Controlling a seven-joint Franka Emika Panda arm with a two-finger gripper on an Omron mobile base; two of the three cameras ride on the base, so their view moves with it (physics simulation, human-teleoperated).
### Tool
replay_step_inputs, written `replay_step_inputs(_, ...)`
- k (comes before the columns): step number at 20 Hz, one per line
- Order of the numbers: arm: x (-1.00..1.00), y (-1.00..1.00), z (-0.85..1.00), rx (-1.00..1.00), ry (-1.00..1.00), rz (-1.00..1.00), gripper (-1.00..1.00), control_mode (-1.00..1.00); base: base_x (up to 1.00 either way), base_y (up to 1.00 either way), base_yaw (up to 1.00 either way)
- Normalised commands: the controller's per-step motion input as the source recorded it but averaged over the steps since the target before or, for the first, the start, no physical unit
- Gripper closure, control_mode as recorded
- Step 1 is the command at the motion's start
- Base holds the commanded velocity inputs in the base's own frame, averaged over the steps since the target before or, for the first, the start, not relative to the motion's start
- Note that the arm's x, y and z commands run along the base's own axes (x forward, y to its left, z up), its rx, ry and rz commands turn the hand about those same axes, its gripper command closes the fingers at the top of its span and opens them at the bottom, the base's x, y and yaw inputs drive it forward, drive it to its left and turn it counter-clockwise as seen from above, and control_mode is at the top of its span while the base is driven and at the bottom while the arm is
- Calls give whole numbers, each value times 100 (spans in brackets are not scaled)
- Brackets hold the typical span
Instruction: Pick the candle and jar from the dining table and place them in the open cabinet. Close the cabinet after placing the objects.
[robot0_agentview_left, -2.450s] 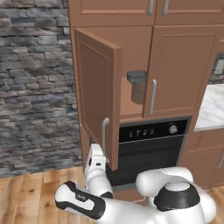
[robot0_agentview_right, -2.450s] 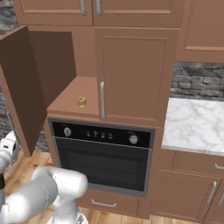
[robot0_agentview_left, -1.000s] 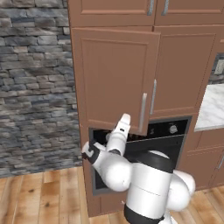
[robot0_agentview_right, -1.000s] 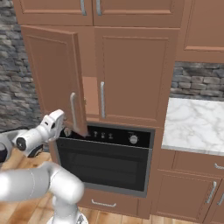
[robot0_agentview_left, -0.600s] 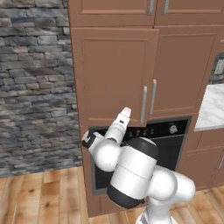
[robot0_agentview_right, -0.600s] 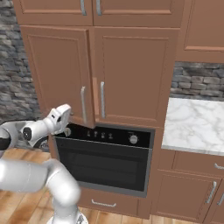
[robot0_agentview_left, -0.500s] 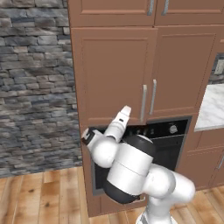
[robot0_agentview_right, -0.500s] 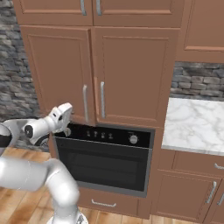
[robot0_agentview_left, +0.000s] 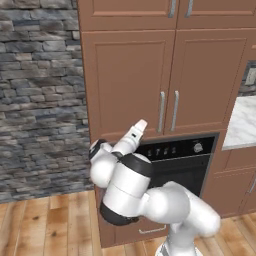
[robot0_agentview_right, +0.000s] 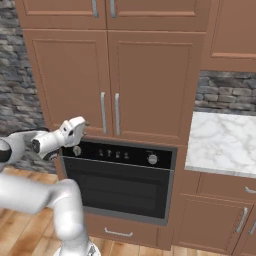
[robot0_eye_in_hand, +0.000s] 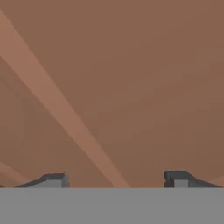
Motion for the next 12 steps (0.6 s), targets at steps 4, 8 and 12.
replay_step_inputs(4,33,0,0,0,-9,-11,-100,-100,0,0,0)
replay_step_inputs(8,44,0,0,0,-5,-9,-100,-100,0,0,0)
replay_step_inputs(12,39,0,0,0,-1,-7,-100,-100,0,0,0)
